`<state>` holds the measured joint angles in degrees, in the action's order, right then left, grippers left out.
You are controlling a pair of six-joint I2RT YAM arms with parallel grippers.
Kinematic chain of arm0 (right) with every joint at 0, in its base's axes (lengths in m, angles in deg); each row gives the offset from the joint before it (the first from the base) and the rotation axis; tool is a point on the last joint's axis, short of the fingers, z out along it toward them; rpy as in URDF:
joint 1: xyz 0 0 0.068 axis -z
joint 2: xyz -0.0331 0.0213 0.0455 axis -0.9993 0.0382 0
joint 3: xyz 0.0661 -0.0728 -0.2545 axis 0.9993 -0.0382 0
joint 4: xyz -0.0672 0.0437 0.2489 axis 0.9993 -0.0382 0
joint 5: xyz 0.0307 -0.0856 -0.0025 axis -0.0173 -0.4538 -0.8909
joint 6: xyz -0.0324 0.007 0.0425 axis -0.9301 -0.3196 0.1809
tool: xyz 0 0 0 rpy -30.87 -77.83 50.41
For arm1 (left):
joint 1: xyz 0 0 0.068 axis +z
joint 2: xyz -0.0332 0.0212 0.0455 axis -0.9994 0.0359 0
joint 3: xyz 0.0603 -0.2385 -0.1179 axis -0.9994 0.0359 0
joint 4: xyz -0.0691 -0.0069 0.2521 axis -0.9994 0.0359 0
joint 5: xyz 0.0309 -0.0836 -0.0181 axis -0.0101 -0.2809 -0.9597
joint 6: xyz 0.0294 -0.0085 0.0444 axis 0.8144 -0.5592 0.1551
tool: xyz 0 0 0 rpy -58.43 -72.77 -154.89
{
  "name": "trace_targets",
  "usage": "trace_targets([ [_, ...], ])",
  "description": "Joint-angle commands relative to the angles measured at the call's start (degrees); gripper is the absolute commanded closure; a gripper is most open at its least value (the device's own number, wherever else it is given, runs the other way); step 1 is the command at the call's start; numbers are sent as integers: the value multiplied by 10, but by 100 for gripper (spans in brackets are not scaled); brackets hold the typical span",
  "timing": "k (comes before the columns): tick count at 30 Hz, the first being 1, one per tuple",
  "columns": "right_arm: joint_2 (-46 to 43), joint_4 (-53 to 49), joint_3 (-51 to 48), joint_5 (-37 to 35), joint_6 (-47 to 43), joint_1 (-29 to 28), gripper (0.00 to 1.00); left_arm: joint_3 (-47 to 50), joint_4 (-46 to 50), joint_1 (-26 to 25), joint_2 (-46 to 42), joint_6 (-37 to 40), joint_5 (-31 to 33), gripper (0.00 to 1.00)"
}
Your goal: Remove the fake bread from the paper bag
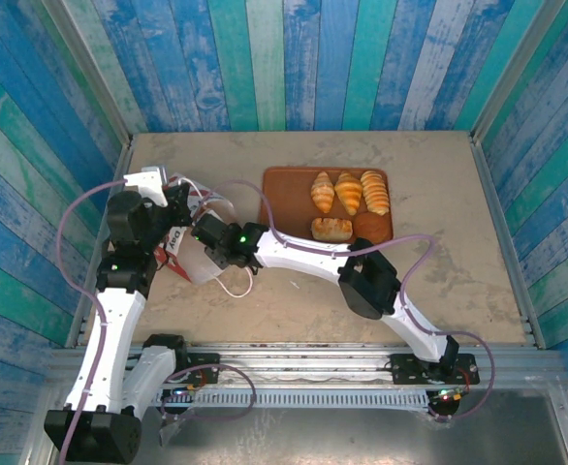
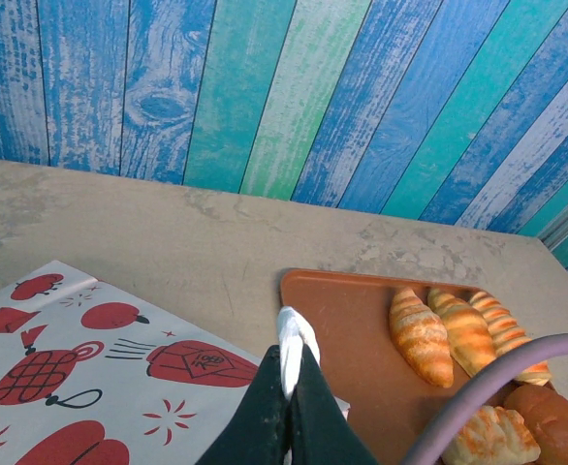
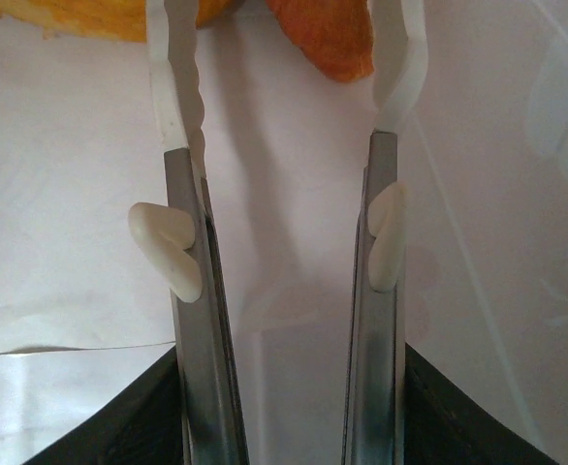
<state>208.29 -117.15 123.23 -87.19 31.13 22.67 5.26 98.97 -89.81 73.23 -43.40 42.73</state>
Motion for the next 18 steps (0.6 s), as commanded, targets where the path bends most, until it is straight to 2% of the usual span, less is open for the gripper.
trace_targets([
  [1,8,-3,15,-1,10,10,49,-13,-16,1,-11,2,10,100],
  [8,18,-10,19,28,-12,18,50,-14,-18,1,-9,4,9,100],
  [18,6,-38,31,42,-22,23,59,-7,-23,1,-7,1,8,100],
])
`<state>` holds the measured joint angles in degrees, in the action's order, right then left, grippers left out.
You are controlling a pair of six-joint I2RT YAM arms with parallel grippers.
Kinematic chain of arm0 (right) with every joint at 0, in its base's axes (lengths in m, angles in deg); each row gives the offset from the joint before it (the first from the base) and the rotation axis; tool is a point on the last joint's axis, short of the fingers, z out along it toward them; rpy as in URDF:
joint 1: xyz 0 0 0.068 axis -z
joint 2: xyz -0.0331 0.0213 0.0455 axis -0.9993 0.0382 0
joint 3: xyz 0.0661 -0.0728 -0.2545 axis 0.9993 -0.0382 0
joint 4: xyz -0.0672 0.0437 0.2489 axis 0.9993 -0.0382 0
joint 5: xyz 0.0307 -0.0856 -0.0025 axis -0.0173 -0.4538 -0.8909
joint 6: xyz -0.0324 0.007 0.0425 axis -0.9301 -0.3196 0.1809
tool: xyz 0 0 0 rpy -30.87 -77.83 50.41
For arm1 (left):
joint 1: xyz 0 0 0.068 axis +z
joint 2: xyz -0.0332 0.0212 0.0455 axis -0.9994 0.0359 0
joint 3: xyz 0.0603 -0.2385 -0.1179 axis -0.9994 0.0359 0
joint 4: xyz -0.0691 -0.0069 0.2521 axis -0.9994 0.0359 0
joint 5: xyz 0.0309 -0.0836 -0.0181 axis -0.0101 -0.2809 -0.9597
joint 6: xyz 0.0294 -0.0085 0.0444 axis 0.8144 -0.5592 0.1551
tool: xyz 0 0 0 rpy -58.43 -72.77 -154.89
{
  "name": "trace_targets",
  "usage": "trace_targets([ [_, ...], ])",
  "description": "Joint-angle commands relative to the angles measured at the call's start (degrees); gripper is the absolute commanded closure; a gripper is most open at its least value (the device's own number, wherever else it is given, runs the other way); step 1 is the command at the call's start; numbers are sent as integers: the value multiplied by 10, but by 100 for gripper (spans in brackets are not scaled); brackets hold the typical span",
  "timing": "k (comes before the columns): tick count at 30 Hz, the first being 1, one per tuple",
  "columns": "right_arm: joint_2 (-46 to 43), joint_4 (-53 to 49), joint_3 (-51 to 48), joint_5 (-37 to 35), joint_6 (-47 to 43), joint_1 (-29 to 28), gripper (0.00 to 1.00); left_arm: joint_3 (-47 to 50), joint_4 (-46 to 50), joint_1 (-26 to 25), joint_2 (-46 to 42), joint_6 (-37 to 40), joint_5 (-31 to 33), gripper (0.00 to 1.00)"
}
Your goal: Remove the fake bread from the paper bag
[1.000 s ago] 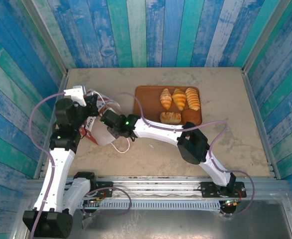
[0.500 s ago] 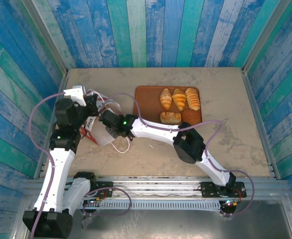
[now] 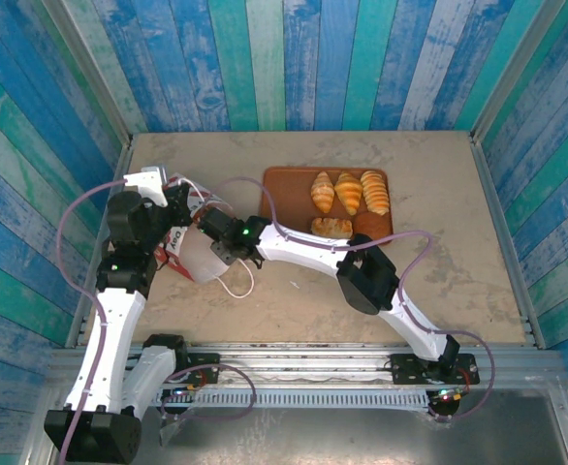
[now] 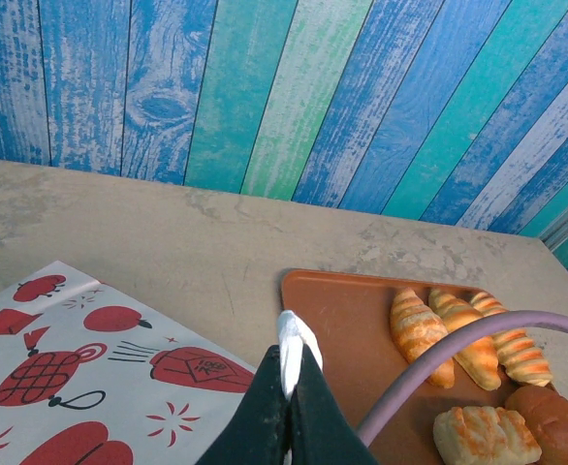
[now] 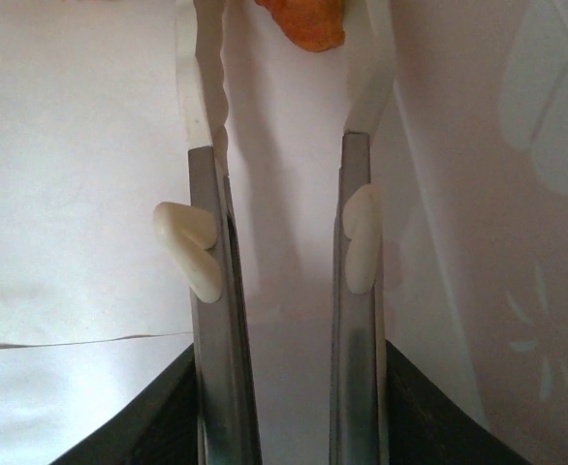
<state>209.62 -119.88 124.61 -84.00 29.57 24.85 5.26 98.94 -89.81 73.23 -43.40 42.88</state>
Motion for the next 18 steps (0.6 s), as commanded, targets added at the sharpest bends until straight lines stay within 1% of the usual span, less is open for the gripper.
trace_targets([
  [1,-13,-11,14,13,-5,1,60,-7,-23,1,-7,2,7,100],
  [4,-34,-11,2,30,0,0,65,-2,-24,1,-5,3,11,100],
  [9,-77,-14,-36,61,6,4,69,8,-26,1,-1,1,9,100],
  [14,-119,-10,-77,120,18,15,69,7,-22,1,1,7,16,100],
  [18,-160,21,-132,163,37,22,68,8,-21,0,3,4,14,100],
])
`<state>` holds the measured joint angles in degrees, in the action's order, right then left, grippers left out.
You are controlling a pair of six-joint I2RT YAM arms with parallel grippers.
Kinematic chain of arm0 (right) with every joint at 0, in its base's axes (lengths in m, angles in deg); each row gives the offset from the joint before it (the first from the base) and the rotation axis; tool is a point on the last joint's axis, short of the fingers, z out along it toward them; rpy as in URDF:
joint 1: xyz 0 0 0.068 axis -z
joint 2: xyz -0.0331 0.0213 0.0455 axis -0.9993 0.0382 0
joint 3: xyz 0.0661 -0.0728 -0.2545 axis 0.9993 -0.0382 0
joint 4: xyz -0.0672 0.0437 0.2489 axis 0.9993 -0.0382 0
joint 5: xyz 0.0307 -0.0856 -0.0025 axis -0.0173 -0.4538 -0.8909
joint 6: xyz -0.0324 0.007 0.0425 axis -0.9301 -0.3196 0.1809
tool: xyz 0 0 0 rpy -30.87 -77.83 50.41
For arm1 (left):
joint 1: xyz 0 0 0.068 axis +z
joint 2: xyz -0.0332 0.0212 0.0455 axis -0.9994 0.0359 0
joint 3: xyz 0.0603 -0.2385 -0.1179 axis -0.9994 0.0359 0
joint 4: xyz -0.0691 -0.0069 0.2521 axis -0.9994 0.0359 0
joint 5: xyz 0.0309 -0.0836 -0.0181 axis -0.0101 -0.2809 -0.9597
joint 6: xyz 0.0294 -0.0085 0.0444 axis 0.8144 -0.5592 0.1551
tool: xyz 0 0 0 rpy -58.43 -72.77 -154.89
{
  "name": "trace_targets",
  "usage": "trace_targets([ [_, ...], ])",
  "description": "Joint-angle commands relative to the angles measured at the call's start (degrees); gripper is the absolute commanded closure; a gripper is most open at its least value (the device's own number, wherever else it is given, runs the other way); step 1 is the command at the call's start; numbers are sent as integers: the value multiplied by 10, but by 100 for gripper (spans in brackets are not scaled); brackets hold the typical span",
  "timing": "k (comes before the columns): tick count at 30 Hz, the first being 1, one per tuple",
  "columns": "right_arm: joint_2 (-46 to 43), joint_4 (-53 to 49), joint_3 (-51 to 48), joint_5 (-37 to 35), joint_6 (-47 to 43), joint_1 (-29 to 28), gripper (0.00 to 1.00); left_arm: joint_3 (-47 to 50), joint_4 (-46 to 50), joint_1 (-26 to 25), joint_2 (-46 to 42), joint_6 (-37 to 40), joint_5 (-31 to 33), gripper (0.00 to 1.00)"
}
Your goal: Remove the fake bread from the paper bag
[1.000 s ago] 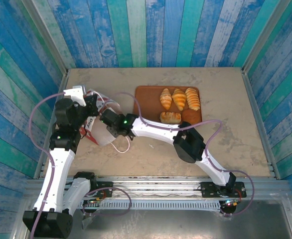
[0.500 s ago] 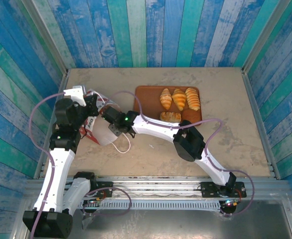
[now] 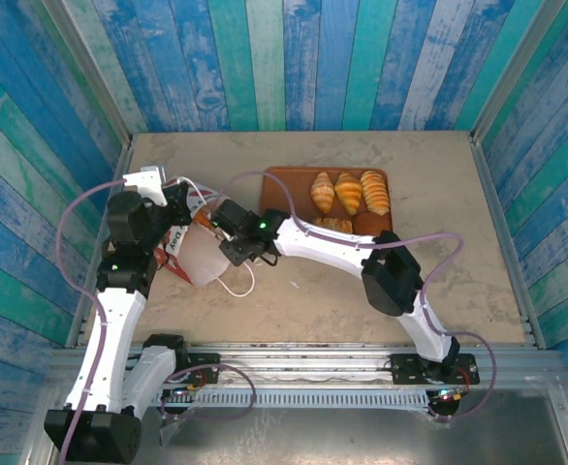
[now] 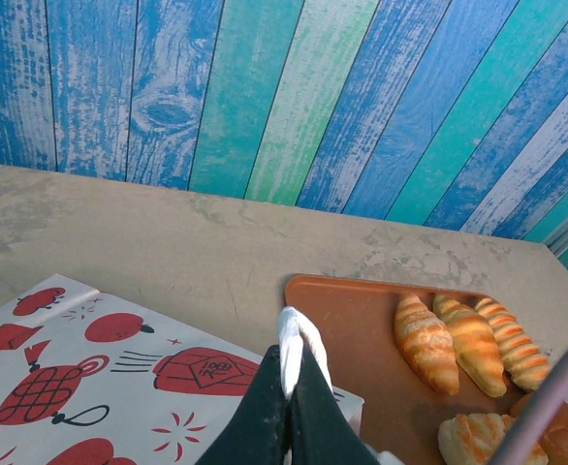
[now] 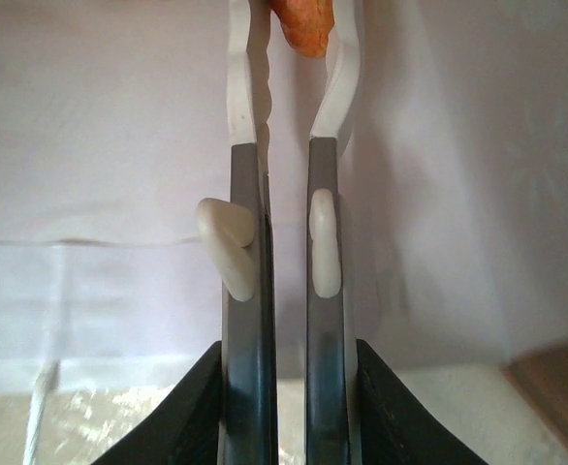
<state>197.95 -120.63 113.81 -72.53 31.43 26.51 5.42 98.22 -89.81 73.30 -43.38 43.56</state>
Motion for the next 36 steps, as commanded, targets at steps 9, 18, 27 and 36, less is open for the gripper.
trace_targets([
  [9,-111,87,-107,146,59,22,67,7,-18,0,4,-1,6,100],
  [18,-152,110,-191,321,80,56,64,8,-13,0,3,1,1,100],
  [27,-154,61,-202,321,86,60,60,7,-2,1,-8,19,12,100],
  [36,-147,-7,-153,170,56,51,56,3,-6,0,1,20,-3,100],
])
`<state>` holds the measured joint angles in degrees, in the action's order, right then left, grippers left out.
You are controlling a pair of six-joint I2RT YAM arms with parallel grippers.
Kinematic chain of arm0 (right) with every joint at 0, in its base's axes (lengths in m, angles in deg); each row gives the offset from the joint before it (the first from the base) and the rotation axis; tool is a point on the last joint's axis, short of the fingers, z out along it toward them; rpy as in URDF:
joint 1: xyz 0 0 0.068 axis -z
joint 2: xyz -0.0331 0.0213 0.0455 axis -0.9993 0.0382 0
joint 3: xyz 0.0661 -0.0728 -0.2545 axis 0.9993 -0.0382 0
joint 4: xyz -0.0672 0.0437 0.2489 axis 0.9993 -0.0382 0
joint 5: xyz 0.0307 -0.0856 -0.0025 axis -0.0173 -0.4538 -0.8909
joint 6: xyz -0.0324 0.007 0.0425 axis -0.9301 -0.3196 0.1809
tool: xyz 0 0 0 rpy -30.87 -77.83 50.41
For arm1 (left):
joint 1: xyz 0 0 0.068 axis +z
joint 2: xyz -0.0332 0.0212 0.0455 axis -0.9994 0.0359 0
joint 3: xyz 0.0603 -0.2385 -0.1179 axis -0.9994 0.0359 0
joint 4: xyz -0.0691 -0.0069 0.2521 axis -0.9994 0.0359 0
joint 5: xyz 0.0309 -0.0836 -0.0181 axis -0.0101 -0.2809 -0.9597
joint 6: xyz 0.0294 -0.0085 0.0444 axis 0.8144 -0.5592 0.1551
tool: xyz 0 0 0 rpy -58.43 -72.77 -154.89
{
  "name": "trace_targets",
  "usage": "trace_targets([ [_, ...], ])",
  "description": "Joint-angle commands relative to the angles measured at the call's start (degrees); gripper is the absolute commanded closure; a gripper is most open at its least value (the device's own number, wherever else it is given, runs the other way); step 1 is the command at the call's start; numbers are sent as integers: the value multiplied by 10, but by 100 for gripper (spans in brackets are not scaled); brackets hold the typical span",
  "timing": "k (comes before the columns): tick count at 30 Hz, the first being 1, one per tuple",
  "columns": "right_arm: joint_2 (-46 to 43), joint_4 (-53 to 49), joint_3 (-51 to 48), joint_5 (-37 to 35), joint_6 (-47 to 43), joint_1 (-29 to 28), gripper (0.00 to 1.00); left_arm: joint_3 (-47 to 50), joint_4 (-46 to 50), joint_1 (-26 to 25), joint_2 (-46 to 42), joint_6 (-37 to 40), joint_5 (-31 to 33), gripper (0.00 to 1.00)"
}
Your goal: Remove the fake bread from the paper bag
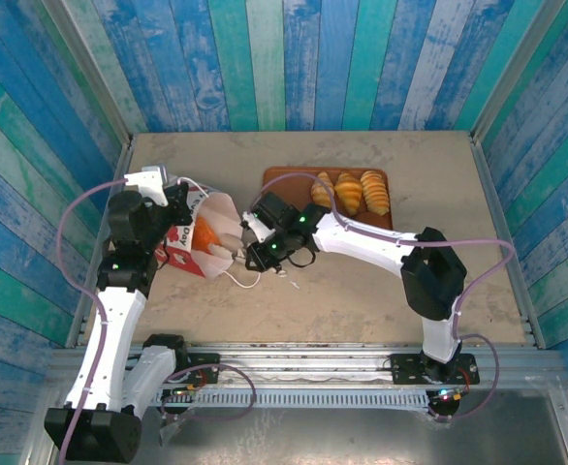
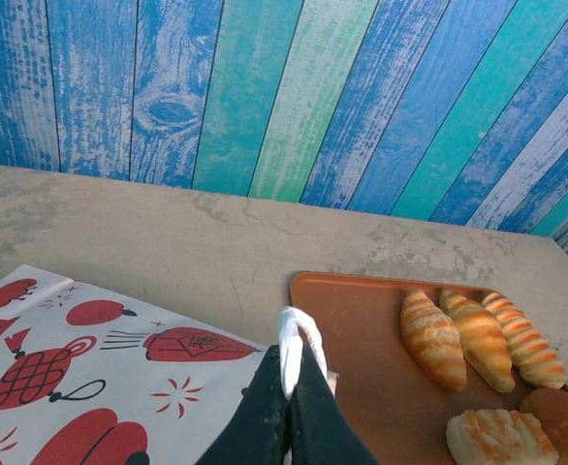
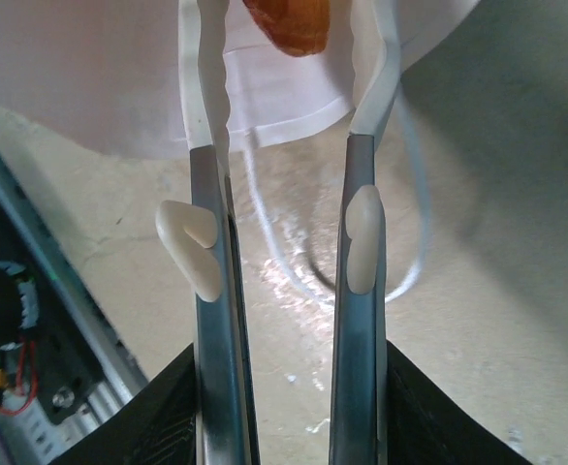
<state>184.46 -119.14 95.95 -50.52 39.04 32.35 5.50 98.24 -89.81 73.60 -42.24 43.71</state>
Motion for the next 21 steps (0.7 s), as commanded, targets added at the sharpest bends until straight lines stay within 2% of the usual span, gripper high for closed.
trace_targets([
  [1,-10,-28,31,-58,-25,-10,56,3,-8,1,-2,7,-6,100],
  [8,13,-93,101,-178,-97,-55,52,3,-9,0,1,6,-13,100],
  [12,48,-128,147,-270,-154,-87,50,3,-11,1,0,2,-14,100],
  [21,77,-148,185,-314,-164,-99,44,0,-17,1,2,-4,-15,100],
])
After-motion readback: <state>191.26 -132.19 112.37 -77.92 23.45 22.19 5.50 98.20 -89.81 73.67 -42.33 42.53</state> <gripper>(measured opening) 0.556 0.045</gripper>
